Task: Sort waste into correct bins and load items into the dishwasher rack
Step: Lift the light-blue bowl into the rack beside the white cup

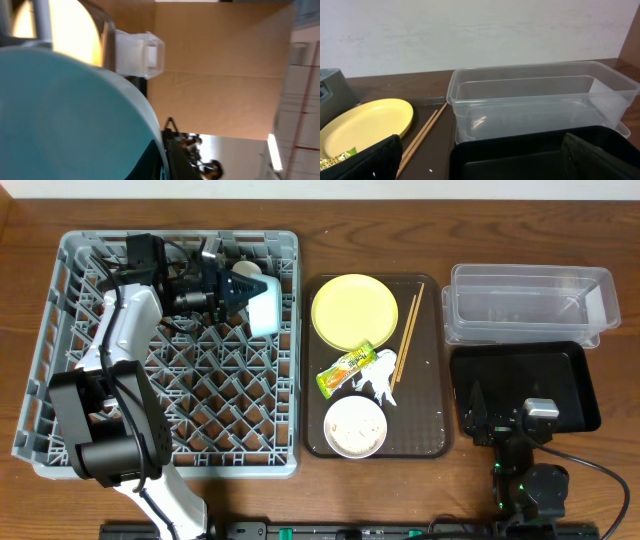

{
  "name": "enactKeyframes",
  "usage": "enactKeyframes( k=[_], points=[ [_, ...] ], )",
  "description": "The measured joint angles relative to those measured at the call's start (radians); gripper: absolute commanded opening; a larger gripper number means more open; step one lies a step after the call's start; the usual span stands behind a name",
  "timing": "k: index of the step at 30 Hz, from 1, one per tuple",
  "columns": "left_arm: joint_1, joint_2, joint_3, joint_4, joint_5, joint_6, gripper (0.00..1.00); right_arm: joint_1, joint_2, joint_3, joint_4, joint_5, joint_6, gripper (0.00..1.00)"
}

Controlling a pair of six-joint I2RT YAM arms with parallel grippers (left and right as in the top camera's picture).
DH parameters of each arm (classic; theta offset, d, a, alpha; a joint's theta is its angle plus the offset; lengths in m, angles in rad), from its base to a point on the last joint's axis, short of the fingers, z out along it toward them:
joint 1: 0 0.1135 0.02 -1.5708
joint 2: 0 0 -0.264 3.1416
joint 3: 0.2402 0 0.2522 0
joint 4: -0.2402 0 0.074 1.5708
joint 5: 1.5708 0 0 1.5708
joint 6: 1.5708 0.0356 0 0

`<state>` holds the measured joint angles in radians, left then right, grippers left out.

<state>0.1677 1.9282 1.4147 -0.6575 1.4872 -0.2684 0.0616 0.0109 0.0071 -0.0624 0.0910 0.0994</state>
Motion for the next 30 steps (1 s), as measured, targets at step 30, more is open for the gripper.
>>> enactKeyframes(
  k=[30],
  points=[
    [-0.009,0.0,-0.1,0.048,-0.039,-0.023,0.25,0.0,0.0,0.0,0.0,0.0,0.0,0.99]
  ],
)
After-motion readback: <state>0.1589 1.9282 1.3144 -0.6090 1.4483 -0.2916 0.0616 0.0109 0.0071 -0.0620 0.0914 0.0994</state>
